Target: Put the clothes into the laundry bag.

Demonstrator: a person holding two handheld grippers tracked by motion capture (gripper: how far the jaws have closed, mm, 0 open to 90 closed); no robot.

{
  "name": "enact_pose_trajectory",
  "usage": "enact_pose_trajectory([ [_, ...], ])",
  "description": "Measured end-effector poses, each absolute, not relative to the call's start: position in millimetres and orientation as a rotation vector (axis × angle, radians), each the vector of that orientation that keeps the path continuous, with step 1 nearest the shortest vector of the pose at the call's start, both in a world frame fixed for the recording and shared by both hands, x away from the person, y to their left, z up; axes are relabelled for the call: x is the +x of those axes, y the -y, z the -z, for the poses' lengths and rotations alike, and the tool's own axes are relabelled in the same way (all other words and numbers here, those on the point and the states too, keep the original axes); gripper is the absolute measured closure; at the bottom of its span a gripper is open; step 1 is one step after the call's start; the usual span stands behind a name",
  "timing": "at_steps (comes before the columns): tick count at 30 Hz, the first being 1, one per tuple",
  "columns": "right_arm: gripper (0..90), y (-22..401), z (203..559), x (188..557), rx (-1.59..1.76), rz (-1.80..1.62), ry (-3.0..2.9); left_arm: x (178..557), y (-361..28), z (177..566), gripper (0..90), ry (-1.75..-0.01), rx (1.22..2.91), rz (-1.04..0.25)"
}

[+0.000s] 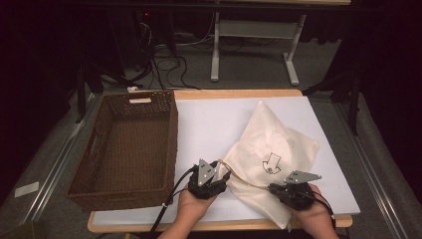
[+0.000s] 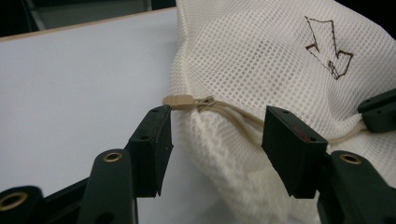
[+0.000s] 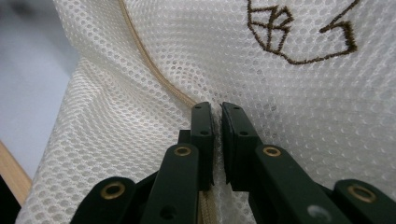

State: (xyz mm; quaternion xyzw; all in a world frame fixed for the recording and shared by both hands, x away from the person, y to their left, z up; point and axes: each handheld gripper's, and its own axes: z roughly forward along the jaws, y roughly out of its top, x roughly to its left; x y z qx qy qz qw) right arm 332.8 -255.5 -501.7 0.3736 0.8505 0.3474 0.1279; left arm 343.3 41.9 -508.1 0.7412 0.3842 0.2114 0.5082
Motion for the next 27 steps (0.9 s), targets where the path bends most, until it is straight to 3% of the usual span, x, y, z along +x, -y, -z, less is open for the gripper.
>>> enact_pose_trajectory([
  [9,71.8,258.2,489.9,319.3,1.061,-1.167,-2.424,356.5,-36.2,507.0,43.6,-0.987,1.771,-0.507],
  [14,67.0,267.0,476.4,308.5,1.057,-1.264,-2.357,357.3,-38.7,505.9,33.8,-1.0,1.761,-0.55],
  [19,62.9,277.0,471.6,304.8,1.087,-1.298,-2.31,363.2,-39.9,507.3,33.1,-1.022,1.772,-0.528],
  [24,51.3,288.5,469.6,305.0,1.155,-1.271,-2.215,368.8,-37.5,511.2,37.7,-1.05,1.789,-0.477],
  [27,42.0,298.8,471.4,308.2,1.219,-1.228,-2.146,371.3,-38.6,512.6,47.5,-1.059,1.803,-0.435],
])
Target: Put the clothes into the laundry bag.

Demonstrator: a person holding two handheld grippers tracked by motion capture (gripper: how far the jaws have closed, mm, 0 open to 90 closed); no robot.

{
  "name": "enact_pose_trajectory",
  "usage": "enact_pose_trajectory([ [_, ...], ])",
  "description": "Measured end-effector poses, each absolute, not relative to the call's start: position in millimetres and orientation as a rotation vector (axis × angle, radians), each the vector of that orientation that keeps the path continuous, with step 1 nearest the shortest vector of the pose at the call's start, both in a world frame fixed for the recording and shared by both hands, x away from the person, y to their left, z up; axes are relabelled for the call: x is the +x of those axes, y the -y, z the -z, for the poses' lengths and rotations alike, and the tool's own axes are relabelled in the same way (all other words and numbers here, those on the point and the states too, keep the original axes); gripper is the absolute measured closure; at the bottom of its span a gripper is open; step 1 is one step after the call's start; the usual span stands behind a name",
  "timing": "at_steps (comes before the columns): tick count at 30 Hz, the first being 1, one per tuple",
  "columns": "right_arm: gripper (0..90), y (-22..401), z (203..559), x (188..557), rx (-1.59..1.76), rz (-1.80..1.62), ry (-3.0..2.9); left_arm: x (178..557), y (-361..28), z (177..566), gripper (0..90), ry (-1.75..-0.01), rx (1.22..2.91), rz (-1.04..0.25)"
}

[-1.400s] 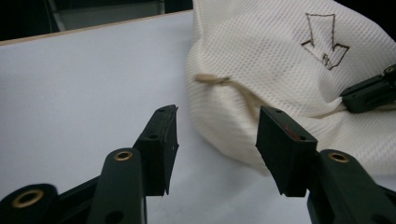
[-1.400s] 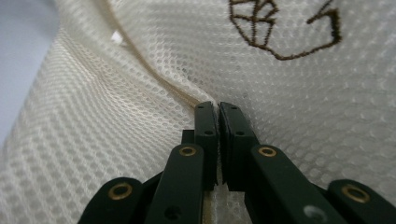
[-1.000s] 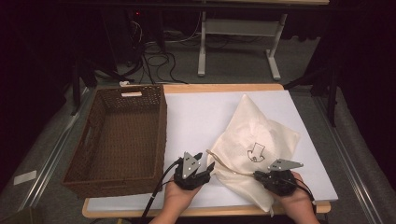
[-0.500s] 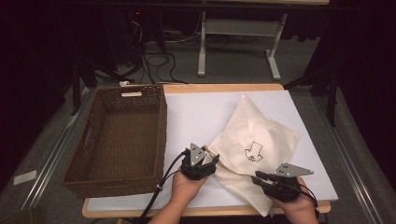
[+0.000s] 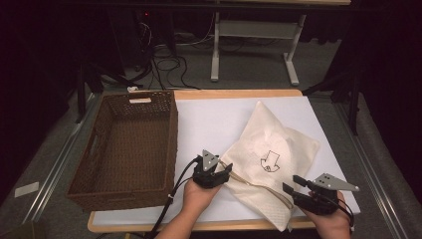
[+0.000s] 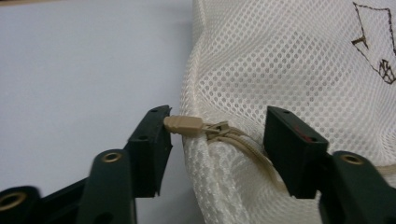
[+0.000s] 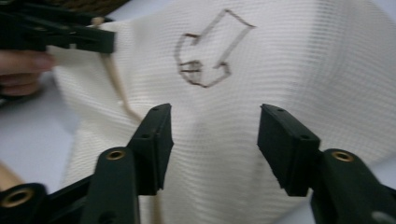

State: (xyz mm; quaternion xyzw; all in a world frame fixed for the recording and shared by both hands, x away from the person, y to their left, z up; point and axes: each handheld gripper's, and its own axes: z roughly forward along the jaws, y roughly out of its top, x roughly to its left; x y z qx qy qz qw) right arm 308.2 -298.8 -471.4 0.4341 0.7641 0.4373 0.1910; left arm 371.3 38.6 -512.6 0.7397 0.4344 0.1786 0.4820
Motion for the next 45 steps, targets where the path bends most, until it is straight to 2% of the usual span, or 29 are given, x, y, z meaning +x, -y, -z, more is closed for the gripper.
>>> enact_pose_trajectory([
  [4,33.1,310.8,476.5,314.4,1.31,-1.166,-2.07,370.0,-40.4,510.2,62.6,-1.028,1.816,-0.407],
  [6,31.9,316.5,478.1,317.1,1.343,-1.157,-2.046,366.5,-40.4,508.5,63.7,-1.011,1.827,-0.429],
  [12,21.1,314.5,498.1,329.9,1.461,-1.092,-2.136,348.2,-45.8,504.2,64.0,-0.941,1.898,-0.467],
  [16,21.8,300.9,508.9,335.1,1.43,-0.98,-2.199,338.6,-52.4,507.5,63.9,-0.95,1.939,-0.469],
  [18,28.3,297.1,508.6,334.4,1.407,-0.938,-2.197,335.0,-56.0,511.1,63.9,-0.954,1.952,-0.471],
  [21,61.9,292.9,506.3,332.4,1.339,-0.929,-2.211,330.1,-57.4,514.8,64.0,-0.959,1.945,-0.461],
  [24,84.9,284.5,505.7,335.2,1.292,-0.926,-2.244,323.6,-59.2,514.8,64.1,-0.963,1.922,-0.453],
  [28,87.3,280.2,505.2,348.4,1.278,-0.923,-2.243,317.3,-61.9,512.5,64.2,-0.954,1.906,-0.456],
  [33,87.5,275.5,501.3,377.8,1.254,-0.918,-2.22,307.7,-56.3,509.5,64.7,-0.907,1.859,-0.55],
  [39,87.3,266.6,491.3,412.1,1.187,-0.91,-2.185,308.0,-50.4,513.6,64.7,-0.922,1.832,-0.539],
  [41,86.3,267.1,490.6,415.0,1.184,-0.925,-2.196,306.0,-51.1,515.3,64.6,-0.933,1.835,-0.536],
  [45,78.5,275.3,490.6,400.7,1.18,-0.939,-2.174,302.6,-56.4,518.6,64.4,-0.963,1.847,-0.556],
])
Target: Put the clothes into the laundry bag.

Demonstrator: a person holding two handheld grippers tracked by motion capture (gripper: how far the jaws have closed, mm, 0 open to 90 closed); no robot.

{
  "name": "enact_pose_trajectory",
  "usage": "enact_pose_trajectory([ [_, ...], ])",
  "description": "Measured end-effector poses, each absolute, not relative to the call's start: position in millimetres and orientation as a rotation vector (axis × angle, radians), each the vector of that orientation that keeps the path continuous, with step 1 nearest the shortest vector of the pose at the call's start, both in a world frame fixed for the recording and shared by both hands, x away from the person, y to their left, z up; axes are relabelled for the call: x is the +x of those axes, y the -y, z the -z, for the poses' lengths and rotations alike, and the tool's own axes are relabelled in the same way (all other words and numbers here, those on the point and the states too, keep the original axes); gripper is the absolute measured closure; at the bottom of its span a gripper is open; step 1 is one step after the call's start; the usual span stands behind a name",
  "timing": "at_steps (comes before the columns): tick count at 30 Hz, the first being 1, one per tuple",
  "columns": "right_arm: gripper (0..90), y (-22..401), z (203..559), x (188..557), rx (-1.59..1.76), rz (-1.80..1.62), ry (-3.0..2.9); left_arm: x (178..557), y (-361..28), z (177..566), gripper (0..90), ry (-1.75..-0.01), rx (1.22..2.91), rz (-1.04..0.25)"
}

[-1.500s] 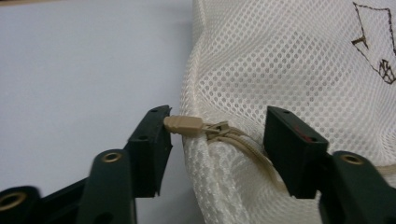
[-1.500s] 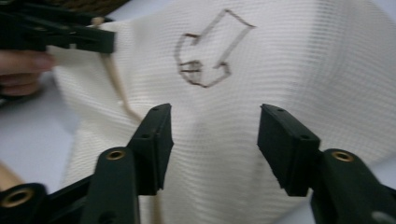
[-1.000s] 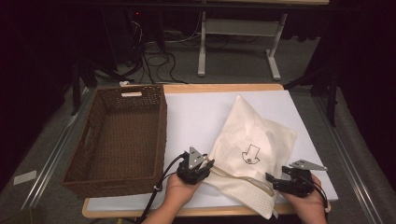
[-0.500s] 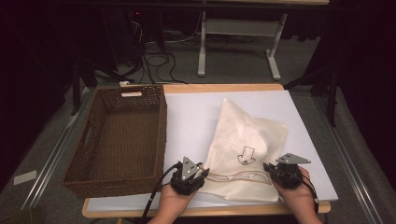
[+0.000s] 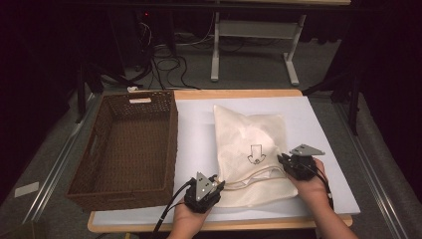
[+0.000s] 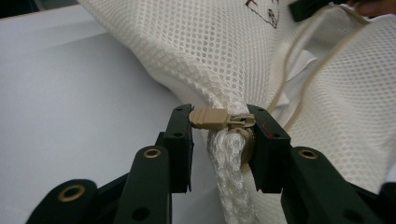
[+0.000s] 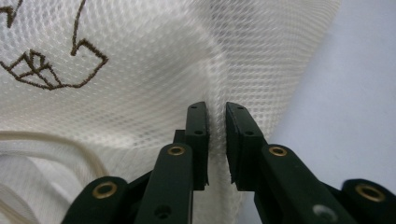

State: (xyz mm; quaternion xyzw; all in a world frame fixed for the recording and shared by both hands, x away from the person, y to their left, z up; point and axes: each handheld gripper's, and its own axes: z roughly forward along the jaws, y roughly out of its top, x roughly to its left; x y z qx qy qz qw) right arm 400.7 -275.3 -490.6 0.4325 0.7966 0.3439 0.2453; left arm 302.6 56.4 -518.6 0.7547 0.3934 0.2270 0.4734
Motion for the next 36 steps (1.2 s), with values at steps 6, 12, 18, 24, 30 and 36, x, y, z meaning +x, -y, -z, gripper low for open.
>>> enact_pose_trajectory([
  [6,70.1,295.5,485.1,371.8,1.238,-1.044,-2.149,293.4,-58.1,521.7,63.7,-0.982,1.862,-0.534],
  [12,64.5,300.7,480.5,350.4,1.206,-1.091,-2.141,283.0,-61.5,522.1,59.2,-1.001,1.847,-0.527],
  [18,48.6,314.0,467.6,334.7,1.186,-1.208,-2.063,273.7,-65.0,505.1,38.6,-0.951,1.784,-0.669],
  [24,13.3,328.6,456.3,323.0,1.157,-1.261,-1.986,274.1,-68.0,489.2,14.0,-0.921,1.774,-0.764],
  [30,0.1,336.5,449.3,318.1,1.178,-1.247,-1.921,279.5,-70.6,484.7,0.0,-0.939,1.789,-0.739],
  [36,0.1,333.5,448.0,316.0,1.161,-1.257,-1.919,282.5,-76.3,481.0,0.0,-0.949,1.774,-0.684],
])
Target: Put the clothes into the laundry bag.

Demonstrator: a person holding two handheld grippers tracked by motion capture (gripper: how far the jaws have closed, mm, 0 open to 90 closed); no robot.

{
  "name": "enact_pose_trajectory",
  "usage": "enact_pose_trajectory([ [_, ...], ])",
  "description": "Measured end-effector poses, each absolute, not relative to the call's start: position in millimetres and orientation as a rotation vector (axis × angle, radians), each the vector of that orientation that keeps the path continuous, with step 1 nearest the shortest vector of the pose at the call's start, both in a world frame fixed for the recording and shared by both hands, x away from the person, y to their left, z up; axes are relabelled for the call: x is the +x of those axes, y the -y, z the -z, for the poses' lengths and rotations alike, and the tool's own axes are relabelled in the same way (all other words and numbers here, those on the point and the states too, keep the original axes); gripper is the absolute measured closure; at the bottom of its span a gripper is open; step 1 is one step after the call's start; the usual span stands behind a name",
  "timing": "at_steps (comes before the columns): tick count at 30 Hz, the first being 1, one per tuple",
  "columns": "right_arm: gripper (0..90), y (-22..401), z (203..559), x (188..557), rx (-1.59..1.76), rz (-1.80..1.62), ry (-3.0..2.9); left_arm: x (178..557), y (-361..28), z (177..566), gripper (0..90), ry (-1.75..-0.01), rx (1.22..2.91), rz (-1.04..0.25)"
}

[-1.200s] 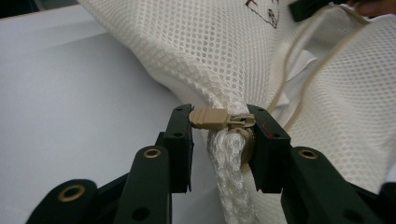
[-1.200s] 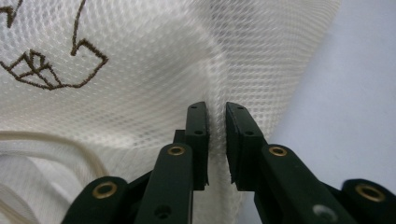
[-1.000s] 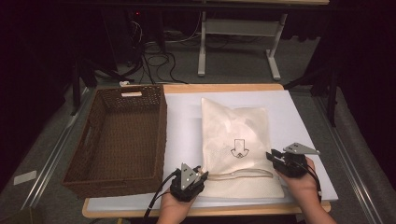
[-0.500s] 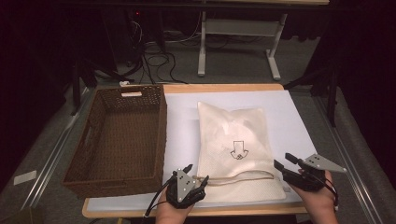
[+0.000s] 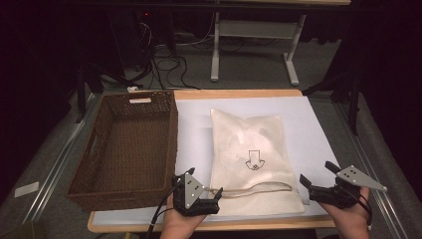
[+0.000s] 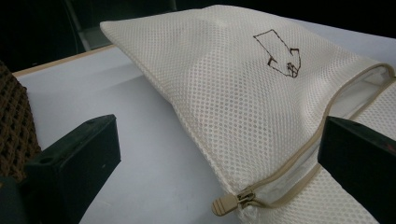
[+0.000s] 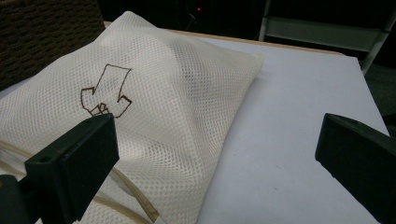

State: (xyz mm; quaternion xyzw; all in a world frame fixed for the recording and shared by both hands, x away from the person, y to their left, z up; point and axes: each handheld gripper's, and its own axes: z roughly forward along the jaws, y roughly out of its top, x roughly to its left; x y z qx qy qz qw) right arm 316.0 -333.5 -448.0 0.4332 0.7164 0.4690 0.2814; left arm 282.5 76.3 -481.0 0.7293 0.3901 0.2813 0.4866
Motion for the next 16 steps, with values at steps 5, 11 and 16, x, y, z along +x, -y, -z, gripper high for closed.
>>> enact_pose_trajectory([
  [5,0.1,330.6,449.9,315.9,1.156,-1.254,-1.928,283.6,-80.5,479.3,0.1,-0.961,1.762,-0.689],
  [11,0.1,330.1,451.2,316.5,1.169,-1.253,-1.928,283.2,-78.3,480.1,0.1,-0.957,1.776,-0.695],
  [16,0.1,330.2,452.4,317.0,1.177,-1.248,-1.925,284.0,-78.2,481.2,0.1,-0.964,1.779,-0.687],
])
